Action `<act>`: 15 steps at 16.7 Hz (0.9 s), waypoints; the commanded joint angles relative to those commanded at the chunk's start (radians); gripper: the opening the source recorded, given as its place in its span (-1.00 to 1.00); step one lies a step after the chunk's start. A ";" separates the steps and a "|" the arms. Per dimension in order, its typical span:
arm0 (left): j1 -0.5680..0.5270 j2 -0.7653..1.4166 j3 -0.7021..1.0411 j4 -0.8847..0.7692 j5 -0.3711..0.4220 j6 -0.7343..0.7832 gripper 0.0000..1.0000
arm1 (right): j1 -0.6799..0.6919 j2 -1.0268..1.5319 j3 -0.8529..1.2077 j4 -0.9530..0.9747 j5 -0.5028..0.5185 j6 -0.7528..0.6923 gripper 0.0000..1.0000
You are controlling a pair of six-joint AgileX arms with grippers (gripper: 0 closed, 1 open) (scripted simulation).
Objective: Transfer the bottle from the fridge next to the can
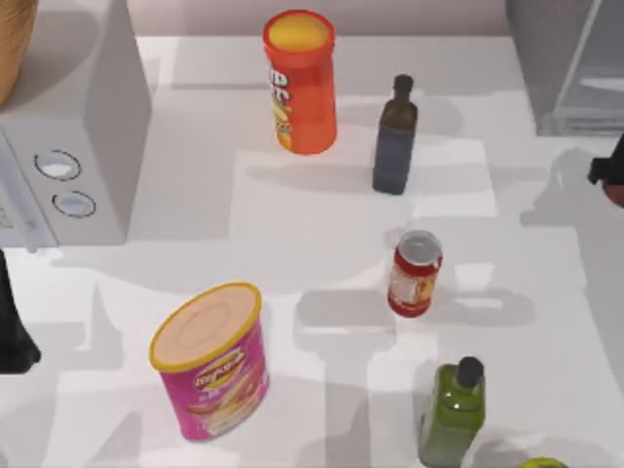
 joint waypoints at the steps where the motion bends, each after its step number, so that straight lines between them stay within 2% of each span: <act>1: 0.000 0.000 0.000 0.000 0.000 0.000 1.00 | 0.068 0.007 -0.041 0.046 0.067 -0.003 -1.00; 4: 0.000 0.000 0.000 0.000 0.000 0.000 1.00 | 0.251 0.018 -0.157 0.167 0.249 -0.011 -1.00; 7: 0.000 0.000 0.000 0.000 0.000 0.000 1.00 | 0.355 0.015 -0.237 0.241 0.353 -0.016 -1.00; 15: 0.000 0.000 0.000 0.000 0.000 0.000 1.00 | 0.371 0.013 -0.251 0.253 0.369 -0.017 -1.00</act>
